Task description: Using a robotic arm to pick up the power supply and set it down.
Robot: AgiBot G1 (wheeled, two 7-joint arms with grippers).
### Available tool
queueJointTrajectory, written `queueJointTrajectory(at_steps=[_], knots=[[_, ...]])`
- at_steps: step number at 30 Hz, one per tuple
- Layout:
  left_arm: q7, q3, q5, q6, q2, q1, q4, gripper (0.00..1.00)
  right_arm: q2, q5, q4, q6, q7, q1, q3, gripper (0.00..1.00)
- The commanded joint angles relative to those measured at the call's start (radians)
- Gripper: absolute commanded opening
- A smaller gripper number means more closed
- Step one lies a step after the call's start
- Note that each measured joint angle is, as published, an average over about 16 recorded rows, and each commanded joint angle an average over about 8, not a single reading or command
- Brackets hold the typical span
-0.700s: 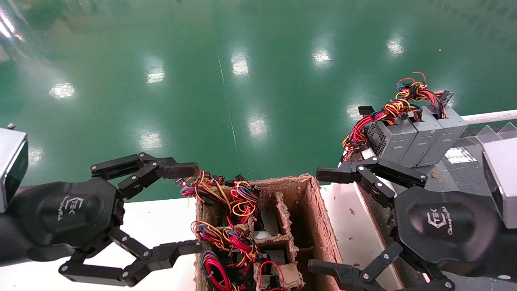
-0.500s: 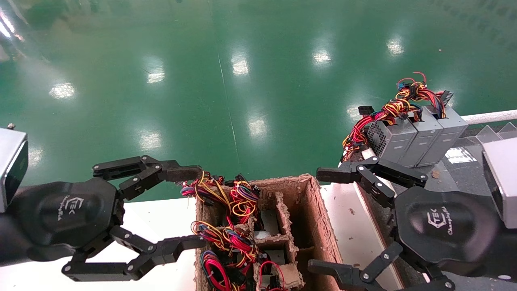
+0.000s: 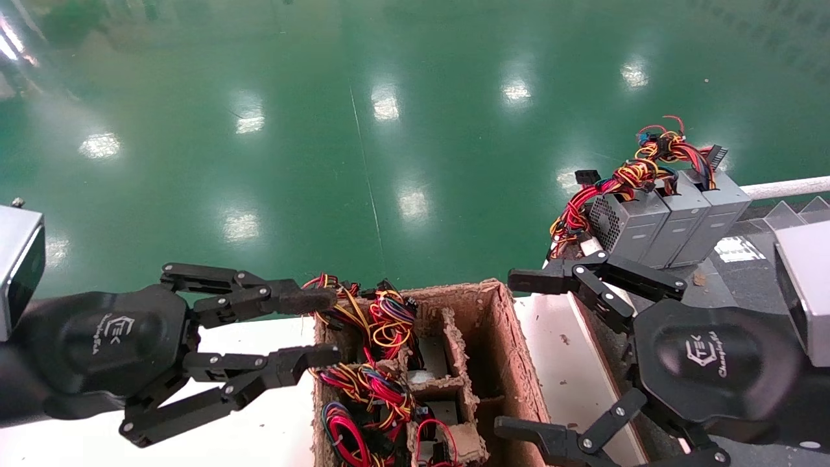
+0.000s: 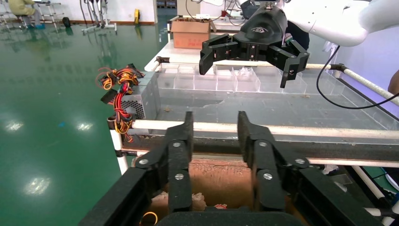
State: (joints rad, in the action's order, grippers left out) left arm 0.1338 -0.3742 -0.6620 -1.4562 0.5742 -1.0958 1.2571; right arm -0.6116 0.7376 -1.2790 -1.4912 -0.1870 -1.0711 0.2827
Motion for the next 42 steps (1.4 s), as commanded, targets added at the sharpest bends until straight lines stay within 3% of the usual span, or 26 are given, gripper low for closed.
queueJointTrajectory(at_steps=[1, 14, 15, 22, 23, 30, 31, 42], knots=[[0.0, 0.0, 0.0, 0.0, 0.0, 0.0, 0.0, 0.0, 0.001, -0.002, 0.001, 0.0, 0.0, 0.0, -0.001, 1.0], [0.0, 0.0, 0.0, 0.0, 0.0, 0.0, 0.0, 0.0, -0.039, 0.12, -0.009, 0.056, -0.024, 0.04, 0.072, 1.0], [0.0, 0.0, 0.0, 0.0, 0.0, 0.0, 0.0, 0.05, -0.047, 0.132, -0.01, 0.06, -0.03, 0.043, 0.083, 1.0], [0.0, 0.0, 0.0, 0.0, 0.0, 0.0, 0.0, 0.92, -0.124, 0.224, -0.003, 0.069, -0.083, 0.045, 0.168, 0.99], [0.0, 0.0, 0.0, 0.0, 0.0, 0.0, 0.0, 1.0, -0.137, 0.237, 0.0, 0.069, -0.089, 0.045, 0.18, 0.91], [0.0, 0.0, 0.0, 0.0, 0.0, 0.0, 0.0, 1.0, -0.228, 0.317, 0.033, 0.072, -0.103, 0.038, 0.253, 0.05], [0.0, 0.0, 0.0, 0.0, 0.0, 0.0, 0.0, 1.0, -0.24, 0.326, 0.038, 0.071, -0.104, 0.036, 0.261, 0.0], [0.0, 0.0, 0.0, 0.0, 0.0, 0.0, 0.0, 1.0, -0.327, 0.402, 0.072, 0.072, -0.11, 0.021, 0.325, 0.0]])
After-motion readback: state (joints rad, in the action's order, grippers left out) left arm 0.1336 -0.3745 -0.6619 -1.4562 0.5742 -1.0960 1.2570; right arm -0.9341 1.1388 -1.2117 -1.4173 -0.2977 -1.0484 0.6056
